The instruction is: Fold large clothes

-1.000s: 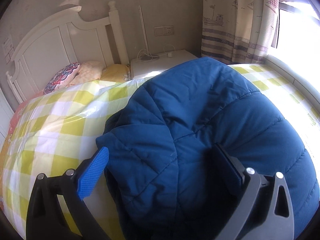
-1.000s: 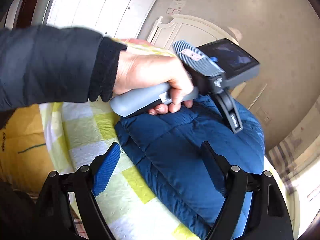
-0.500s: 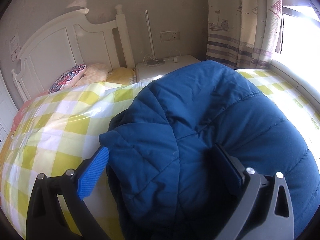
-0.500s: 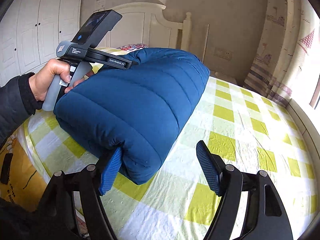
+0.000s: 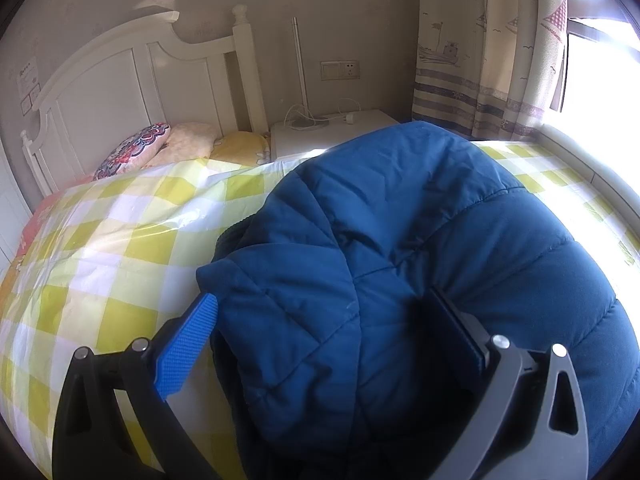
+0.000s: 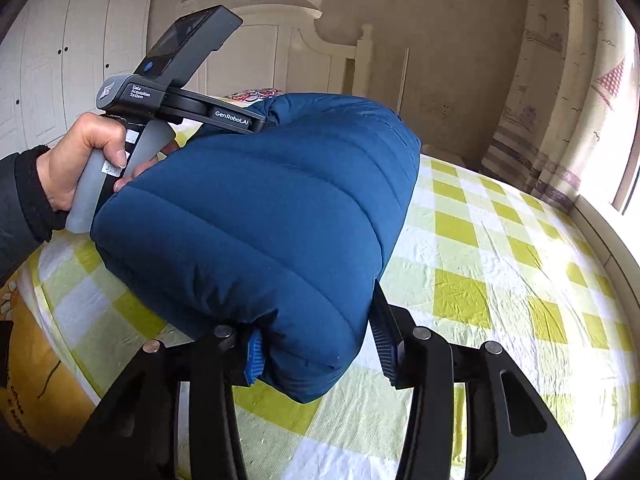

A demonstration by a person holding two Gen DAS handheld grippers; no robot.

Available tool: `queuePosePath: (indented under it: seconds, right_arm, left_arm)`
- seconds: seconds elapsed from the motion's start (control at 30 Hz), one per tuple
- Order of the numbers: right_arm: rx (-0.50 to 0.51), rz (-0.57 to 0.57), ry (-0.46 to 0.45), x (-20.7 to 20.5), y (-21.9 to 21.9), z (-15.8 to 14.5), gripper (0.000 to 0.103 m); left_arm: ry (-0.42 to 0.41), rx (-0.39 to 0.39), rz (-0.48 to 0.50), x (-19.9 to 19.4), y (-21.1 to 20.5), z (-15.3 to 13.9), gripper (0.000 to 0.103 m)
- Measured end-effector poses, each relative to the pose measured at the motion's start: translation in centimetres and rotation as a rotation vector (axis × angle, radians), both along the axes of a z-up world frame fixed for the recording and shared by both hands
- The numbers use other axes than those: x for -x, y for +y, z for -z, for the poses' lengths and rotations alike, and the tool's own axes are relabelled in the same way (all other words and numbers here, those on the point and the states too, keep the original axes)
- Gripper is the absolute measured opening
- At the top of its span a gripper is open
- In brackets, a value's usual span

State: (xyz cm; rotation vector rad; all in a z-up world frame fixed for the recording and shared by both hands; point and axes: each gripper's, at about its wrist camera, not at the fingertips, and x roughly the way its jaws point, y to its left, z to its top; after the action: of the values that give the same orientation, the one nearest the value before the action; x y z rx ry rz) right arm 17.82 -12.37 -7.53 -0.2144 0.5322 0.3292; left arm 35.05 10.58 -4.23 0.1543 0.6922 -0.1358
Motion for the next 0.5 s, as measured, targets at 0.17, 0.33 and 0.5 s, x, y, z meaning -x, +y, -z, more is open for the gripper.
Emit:
queuePosePath:
  seconds: [0.17, 0.33, 0.5]
  right_arm:
    - [0.101, -0.003, -0.115, 1.6, 1.1, -1.2, 0.031]
    - [0.136, 0.022, 0.046, 0.0, 0.4, 1.4, 0.031]
    - [0.088, -0.090, 0.050, 2.2, -1.3, -1.3, 0.032]
  left_arm:
    - [0.005, 0.090, -0.028, 0.3, 1.4, 0.0, 0.101]
    - [0.012, 0.069, 0.003, 0.2, -0.1, 0.4, 0.101]
    - [0.011, 0.095, -0.001, 0.2, 0.4, 0.7, 0.101]
